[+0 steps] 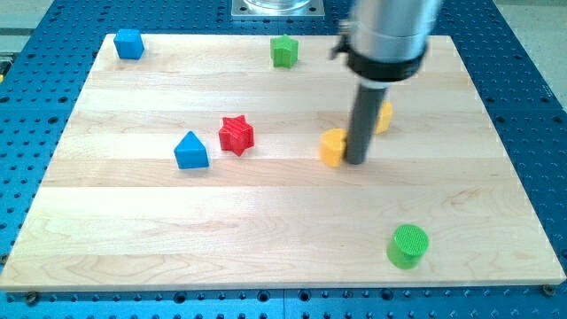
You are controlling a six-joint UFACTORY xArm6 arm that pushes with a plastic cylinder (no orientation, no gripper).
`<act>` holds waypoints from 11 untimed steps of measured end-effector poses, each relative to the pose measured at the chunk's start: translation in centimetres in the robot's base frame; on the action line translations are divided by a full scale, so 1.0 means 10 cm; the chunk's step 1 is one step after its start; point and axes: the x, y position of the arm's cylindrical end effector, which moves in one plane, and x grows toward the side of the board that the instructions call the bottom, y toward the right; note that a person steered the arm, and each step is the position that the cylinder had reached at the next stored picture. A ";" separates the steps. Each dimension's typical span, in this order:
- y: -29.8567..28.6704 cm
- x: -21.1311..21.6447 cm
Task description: Move the heart to the center left of the board
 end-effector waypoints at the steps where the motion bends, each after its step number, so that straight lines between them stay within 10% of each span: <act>1: 0.37 0.00; 6: -1.03 0.35; 11: -2.27 -0.40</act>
